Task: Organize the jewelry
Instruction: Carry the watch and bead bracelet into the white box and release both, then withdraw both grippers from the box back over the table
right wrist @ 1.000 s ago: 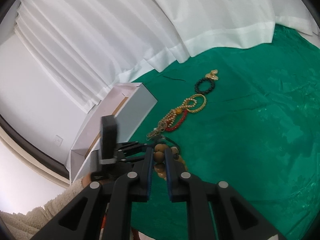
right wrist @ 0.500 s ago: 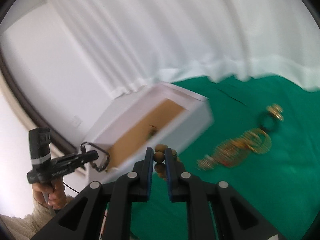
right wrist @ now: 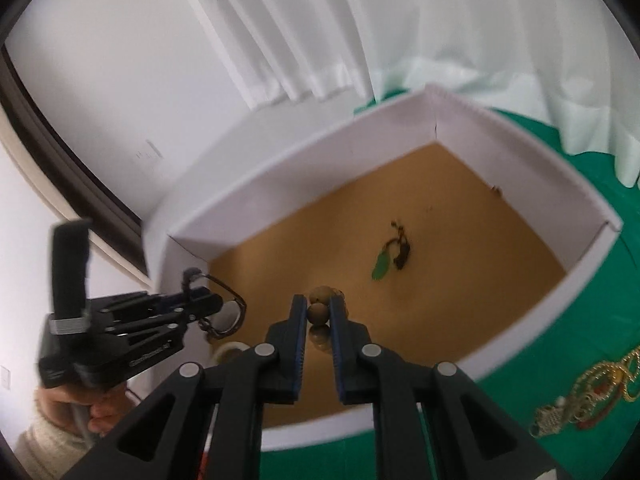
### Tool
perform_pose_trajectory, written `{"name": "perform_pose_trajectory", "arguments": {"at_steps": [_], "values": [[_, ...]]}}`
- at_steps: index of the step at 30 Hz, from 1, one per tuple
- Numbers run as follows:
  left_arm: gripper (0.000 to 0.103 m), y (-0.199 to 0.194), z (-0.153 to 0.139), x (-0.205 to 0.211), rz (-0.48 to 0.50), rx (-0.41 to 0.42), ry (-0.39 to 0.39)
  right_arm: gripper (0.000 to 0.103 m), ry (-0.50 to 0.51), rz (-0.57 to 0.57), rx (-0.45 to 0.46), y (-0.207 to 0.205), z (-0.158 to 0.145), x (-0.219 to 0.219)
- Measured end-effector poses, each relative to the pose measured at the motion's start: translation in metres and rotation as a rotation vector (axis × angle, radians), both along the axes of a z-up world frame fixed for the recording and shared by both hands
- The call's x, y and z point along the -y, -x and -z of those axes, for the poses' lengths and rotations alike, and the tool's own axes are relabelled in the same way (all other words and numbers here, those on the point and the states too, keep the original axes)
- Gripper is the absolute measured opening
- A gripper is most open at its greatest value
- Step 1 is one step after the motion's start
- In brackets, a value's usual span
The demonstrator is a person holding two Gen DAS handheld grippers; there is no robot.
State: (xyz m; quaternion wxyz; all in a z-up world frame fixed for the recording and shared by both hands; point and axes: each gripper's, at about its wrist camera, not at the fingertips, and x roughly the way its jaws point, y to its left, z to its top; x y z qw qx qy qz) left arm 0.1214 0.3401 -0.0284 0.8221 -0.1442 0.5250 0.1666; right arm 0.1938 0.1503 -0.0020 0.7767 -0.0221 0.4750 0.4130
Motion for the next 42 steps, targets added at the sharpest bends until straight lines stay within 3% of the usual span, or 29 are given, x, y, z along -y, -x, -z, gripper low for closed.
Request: {"name": "perform_pose_trajectory", "arguments": {"at_steps": [2, 4, 6, 8, 10, 12, 19, 24, 33, 42], "values": [[0.017, 0.001, 0.005, 0.0, 0.004, -0.012, 0.002, 0.015, 0.013, 0.005, -0.009, -0.001, 0.008, -0.009], [0.024, 0.003, 0.005, 0.002, 0.001, -0.018, -0.014, 0.017, 0.002, 0.021, -0.014, -0.001, 0.006, -0.008], [0.056, 0.007, -0.003, 0.003, -0.007, 0.008, -0.041, 0.051, -0.032, 0.032, -0.023, 0.001, -0.003, -0.002], [0.075, 0.013, -0.012, 0.004, -0.018, 0.052, -0.076, 0.056, -0.063, 0.046, 0.007, 0.005, -0.018, 0.007], [0.082, 0.021, -0.027, 0.009, -0.027, 0.096, -0.106, 0.061, -0.061, 0.05, 0.058, 0.011, -0.033, 0.017], [0.087, 0.029, -0.041, 0.02, -0.017, 0.141, -0.118, 0.081, -0.038, 0.071, 0.124, 0.021, -0.044, 0.029], [0.099, 0.052, -0.073, 0.092, 0.094, 0.271, -0.157, 0.081, 0.124, 0.199, 0.352, 0.065, -0.05, 0.091], [0.099, 0.06, -0.066, 0.157, 0.213, 0.297, -0.084, 0.081, 0.179, 0.28, 0.422, 0.096, -0.046, 0.147], [0.099, 0.06, -0.019, 0.248, 0.355, 0.233, 0.065, 0.081, 0.283, 0.455, 0.421, 0.147, -0.016, 0.251], [0.099, 0.071, -0.012, 0.291, 0.437, 0.216, 0.027, 0.081, 0.323, 0.605, 0.314, 0.172, 0.031, 0.323]]}}
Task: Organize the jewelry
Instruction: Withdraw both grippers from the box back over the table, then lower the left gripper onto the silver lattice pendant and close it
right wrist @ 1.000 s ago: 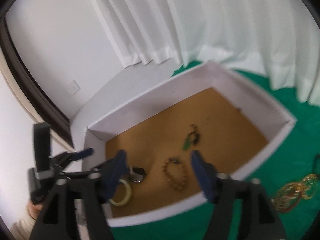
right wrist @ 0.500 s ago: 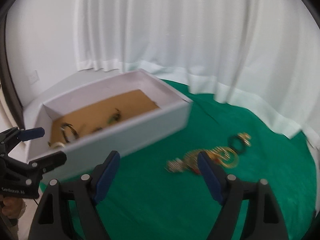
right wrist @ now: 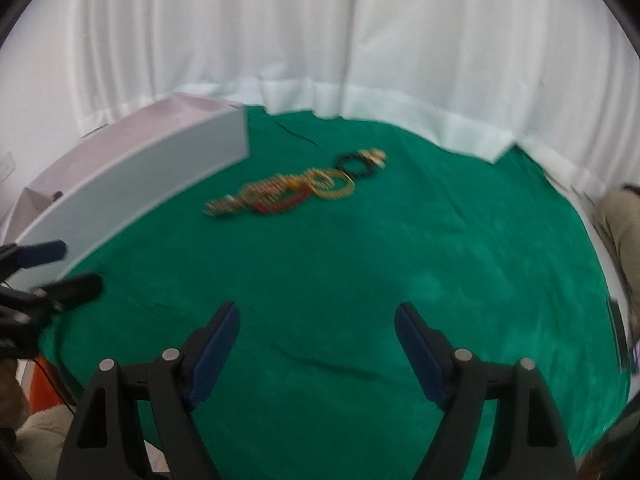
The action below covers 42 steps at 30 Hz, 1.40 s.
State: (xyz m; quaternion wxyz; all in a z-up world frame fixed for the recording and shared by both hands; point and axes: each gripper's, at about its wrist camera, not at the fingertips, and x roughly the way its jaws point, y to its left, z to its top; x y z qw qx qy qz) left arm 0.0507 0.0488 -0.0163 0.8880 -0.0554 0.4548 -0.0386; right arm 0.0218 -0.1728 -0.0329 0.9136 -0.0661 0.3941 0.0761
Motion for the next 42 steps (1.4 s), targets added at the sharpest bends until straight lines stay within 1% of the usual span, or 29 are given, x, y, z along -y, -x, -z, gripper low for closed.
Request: {"name": "perform_pose_trajectory", "arguments": {"at_steps": [2, 5, 11, 18, 36, 42], "values": [[0.099, 0.001, 0.003, 0.002, 0.0, -0.007, -0.006, 0.081, -0.01, 0.025, -0.016, 0.002, 0.006, 0.009], [0.099, 0.002, 0.008, 0.002, -0.009, -0.029, -0.004, 0.081, -0.02, 0.032, -0.028, 0.003, 0.011, 0.012], [0.099, 0.002, 0.014, 0.001, -0.025, -0.045, -0.005, 0.081, -0.022, 0.006, -0.02, 0.011, 0.011, 0.005], [0.099, 0.004, 0.019, 0.0, -0.03, -0.066, -0.002, 0.081, -0.027, -0.023, -0.039, 0.014, 0.016, -0.003], [0.099, 0.004, 0.023, 0.001, -0.027, -0.086, -0.002, 0.081, -0.037, -0.028, -0.038, 0.016, 0.012, -0.003], [0.099, 0.004, 0.024, 0.001, -0.026, -0.083, -0.002, 0.081, -0.043, 0.005, -0.001, 0.017, 0.005, 0.007]]}}
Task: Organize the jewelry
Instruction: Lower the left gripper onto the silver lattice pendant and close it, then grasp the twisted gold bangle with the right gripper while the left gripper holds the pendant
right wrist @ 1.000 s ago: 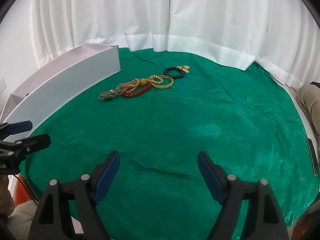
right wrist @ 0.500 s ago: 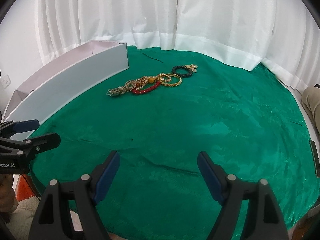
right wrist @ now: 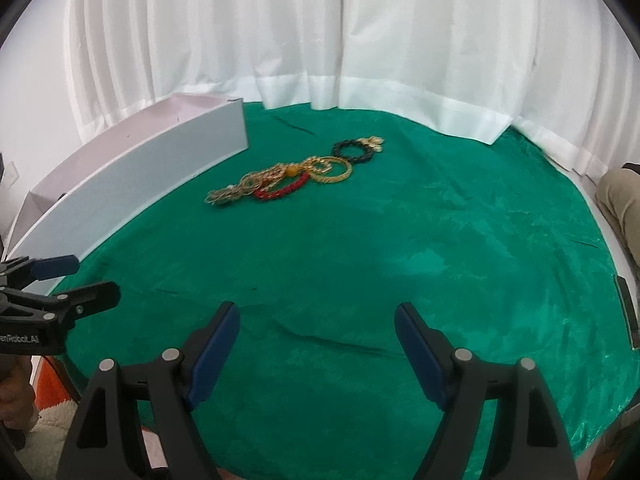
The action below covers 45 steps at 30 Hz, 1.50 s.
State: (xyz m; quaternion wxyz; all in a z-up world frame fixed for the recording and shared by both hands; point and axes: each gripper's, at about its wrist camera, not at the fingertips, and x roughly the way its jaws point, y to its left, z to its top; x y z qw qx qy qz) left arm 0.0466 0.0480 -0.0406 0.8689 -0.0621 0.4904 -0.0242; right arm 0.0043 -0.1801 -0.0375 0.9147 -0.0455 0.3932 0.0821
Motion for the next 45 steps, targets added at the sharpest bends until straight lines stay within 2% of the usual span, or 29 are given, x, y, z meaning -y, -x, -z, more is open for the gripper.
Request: {"name": "perform_pose_trajectory", "arguments": {"at_steps": [8, 13, 18, 25, 26, 28, 30, 31, 32, 38, 45], "values": [[0.099, -0.023, 0.003, -0.01, 0.027, -0.028, -0.004, 0.081, -0.02, 0.032, -0.037, -0.006, 0.011, 0.011], [0.099, -0.065, 0.001, -0.007, 0.131, -0.034, -0.012, 0.081, -0.031, 0.037, -0.044, -0.006, 0.014, 0.015], [0.099, -0.118, 0.019, 0.015, 0.283, -0.045, -0.088, 0.081, -0.041, 0.045, -0.045, -0.007, 0.014, 0.021], [0.098, -0.181, 0.049, 0.029, 0.345, -0.005, -0.18, 0.081, -0.055, 0.068, -0.064, -0.01, 0.02, 0.033], [0.095, -0.184, 0.053, 0.03, 0.345, -0.006, -0.188, 0.081, -0.057, 0.07, -0.067, -0.01, 0.021, 0.034], [0.083, -0.191, 0.063, 0.031, 0.348, -0.023, -0.196, 0.081, -0.058, 0.076, -0.07, -0.01, 0.022, 0.037], [0.057, -0.194, 0.07, 0.03, 0.355, -0.046, -0.181, 0.081, -0.059, 0.081, -0.07, -0.011, 0.023, 0.04], [0.051, -0.193, 0.07, 0.028, 0.356, -0.039, -0.15, 0.081, -0.06, 0.085, -0.072, -0.012, 0.024, 0.042], [0.039, -0.192, 0.069, 0.027, 0.346, -0.036, -0.145, 0.081, -0.06, 0.088, -0.075, -0.014, 0.025, 0.043], [0.035, -0.155, 0.045, 0.011, 0.297, -0.005, -0.034, 0.081, -0.07, 0.094, -0.076, -0.018, 0.025, 0.045], [0.035, -0.106, 0.007, -0.008, 0.244, 0.057, 0.071, 0.081, -0.092, 0.085, -0.081, -0.017, 0.023, 0.043]]}}
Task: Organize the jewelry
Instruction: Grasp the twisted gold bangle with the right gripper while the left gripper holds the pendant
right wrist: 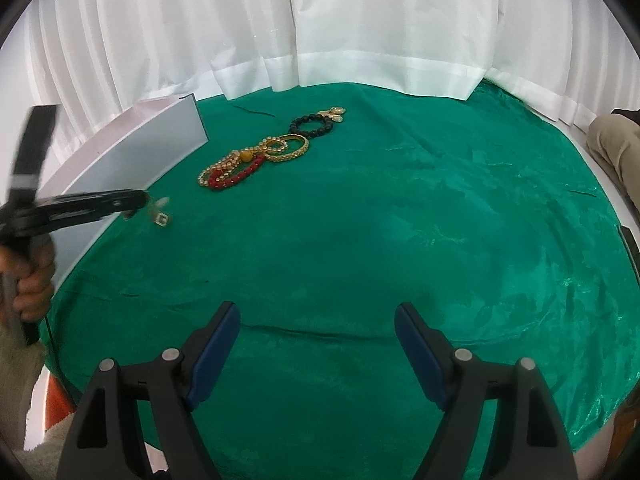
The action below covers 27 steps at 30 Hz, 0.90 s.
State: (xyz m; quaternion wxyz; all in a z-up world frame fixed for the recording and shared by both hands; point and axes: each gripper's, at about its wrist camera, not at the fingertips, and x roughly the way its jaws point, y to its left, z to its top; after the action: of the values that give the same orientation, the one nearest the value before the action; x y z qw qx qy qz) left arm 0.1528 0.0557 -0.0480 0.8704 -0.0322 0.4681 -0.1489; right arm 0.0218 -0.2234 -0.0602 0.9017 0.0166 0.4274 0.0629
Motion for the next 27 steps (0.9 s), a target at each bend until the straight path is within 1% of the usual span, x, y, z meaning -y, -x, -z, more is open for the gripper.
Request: {"name": "perform_pose_trajectory", "arguments": {"at_steps": [2, 5, 7, 9, 11, 13, 14, 15, 16, 17, 18, 20, 22, 25, 27], "values": [[0.035, 0.007, -0.004, -0.004, -0.022, -0.01, 0.02, 0.081, -0.017, -0.01, -0.005, -0.002, -0.002, -0.001], [0.035, 0.017, -0.008, -0.011, -0.05, -0.021, 0.032, 0.081, -0.049, -0.033, -0.017, -0.01, -0.007, 0.0], [0.035, 0.025, -0.009, -0.019, -0.074, -0.025, 0.043, 0.081, -0.091, -0.059, -0.02, -0.022, -0.016, 0.003], [0.035, 0.033, -0.008, -0.025, -0.096, -0.021, 0.045, 0.081, -0.144, -0.069, -0.038, -0.038, -0.022, 0.008], [0.035, 0.041, -0.008, -0.03, -0.114, -0.017, 0.035, 0.081, -0.243, -0.061, -0.069, -0.063, -0.027, 0.018], [0.035, 0.046, -0.007, -0.035, -0.13, -0.016, 0.033, 0.081, -0.314, -0.039, -0.091, -0.085, -0.028, 0.025], [0.035, 0.048, -0.006, -0.036, -0.136, -0.017, 0.037, 0.078, -0.351, -0.031, -0.114, -0.1, -0.027, 0.028], [0.035, 0.049, -0.005, -0.038, -0.144, -0.019, 0.042, 0.058, -0.373, -0.024, -0.137, -0.114, -0.026, 0.029], [0.035, 0.05, -0.005, -0.04, -0.15, -0.02, 0.044, 0.05, -0.394, -0.021, -0.158, -0.124, -0.023, 0.029], [0.035, 0.051, -0.005, -0.042, -0.156, -0.02, 0.045, 0.043, -0.438, -0.011, -0.198, -0.141, -0.018, 0.028], [0.035, 0.051, -0.004, -0.044, -0.162, -0.02, 0.044, 0.04, -0.454, -0.003, -0.216, -0.151, -0.015, 0.027], [0.035, 0.052, -0.003, -0.047, -0.172, -0.02, 0.047, 0.034, -0.46, 0.015, -0.256, -0.176, -0.005, 0.022], [0.035, 0.054, -0.003, -0.05, -0.181, -0.02, 0.057, 0.033, -0.428, 0.041, -0.285, -0.2, 0.005, 0.016], [0.035, 0.054, -0.003, -0.052, -0.187, -0.02, 0.063, 0.033, -0.31, 0.064, -0.288, -0.232, 0.018, -0.002], [0.035, 0.054, -0.003, -0.052, -0.193, -0.018, 0.061, 0.029, -0.25, 0.062, -0.281, -0.247, 0.023, -0.01]]}}
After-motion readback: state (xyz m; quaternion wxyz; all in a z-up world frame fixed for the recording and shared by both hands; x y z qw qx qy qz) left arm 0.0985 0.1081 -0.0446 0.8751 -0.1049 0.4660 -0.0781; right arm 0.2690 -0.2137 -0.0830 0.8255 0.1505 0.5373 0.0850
